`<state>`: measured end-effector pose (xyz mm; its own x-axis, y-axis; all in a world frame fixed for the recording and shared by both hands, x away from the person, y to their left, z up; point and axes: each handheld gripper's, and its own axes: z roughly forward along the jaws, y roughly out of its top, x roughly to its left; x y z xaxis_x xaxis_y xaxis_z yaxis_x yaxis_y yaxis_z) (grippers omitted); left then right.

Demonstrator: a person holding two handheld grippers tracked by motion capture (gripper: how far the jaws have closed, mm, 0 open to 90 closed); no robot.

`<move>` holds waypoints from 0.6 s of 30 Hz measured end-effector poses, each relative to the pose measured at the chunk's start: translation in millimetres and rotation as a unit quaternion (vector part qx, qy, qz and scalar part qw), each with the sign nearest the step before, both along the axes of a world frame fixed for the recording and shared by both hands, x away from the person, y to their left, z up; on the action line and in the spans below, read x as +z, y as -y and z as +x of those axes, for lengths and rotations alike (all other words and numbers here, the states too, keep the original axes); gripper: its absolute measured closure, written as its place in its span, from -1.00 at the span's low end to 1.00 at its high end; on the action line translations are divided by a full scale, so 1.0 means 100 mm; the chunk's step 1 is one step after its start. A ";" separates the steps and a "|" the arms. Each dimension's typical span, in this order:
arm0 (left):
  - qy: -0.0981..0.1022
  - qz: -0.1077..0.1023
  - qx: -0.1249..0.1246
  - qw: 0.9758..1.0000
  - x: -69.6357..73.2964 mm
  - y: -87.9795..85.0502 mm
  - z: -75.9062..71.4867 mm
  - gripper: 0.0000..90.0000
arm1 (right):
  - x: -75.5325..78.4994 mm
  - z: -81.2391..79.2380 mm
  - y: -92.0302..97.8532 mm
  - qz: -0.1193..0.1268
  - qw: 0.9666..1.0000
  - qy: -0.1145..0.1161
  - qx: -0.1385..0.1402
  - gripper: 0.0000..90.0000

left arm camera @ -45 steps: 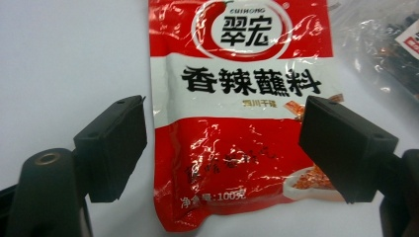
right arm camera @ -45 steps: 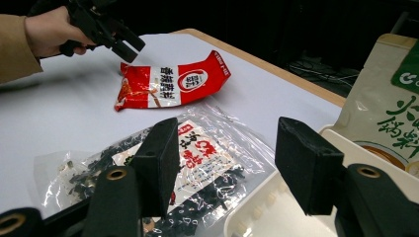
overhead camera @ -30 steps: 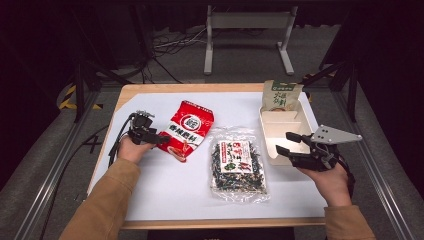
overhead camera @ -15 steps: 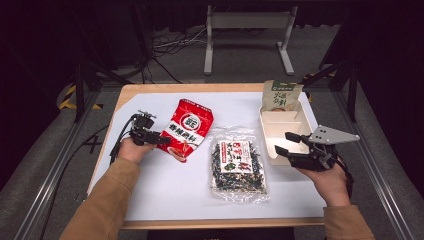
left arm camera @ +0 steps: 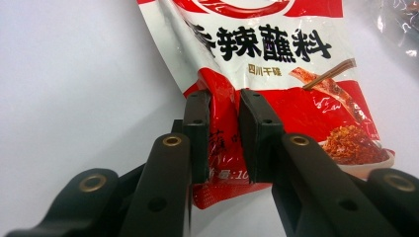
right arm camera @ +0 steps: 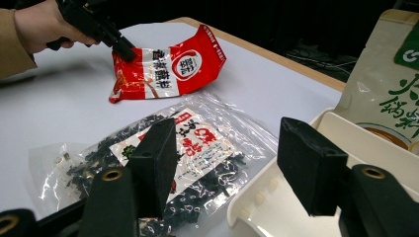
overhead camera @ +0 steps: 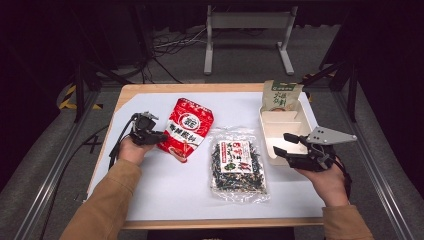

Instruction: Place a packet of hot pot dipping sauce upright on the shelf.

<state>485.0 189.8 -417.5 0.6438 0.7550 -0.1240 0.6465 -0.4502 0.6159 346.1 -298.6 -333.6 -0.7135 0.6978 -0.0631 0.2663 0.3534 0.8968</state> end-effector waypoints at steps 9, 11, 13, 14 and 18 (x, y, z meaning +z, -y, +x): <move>0.036 -0.005 -0.001 0.999 0.13 -0.01 -0.12 0.73 | -0.01 0.00 -0.02 -0.003 1.000 0.000 0.005 -0.09; 0.042 -0.007 -0.002 0.999 0.16 -0.01 -0.14 0.74 | -0.01 0.01 -0.03 -0.003 1.000 -0.001 0.006 -0.09; 0.054 -0.016 0.000 0.998 0.21 -0.03 -0.18 0.75 | -0.01 0.00 -0.04 -0.003 1.000 -0.001 0.006 -0.08; 0.058 -0.023 0.002 0.998 0.23 -0.05 -0.20 0.75 | -0.01 0.00 -0.05 -0.004 1.000 0.000 0.008 -0.08; 0.070 -0.058 0.002 0.996 0.31 -0.10 -0.29 0.75 | -0.01 0.00 -0.08 -0.005 1.000 0.001 0.017 -0.06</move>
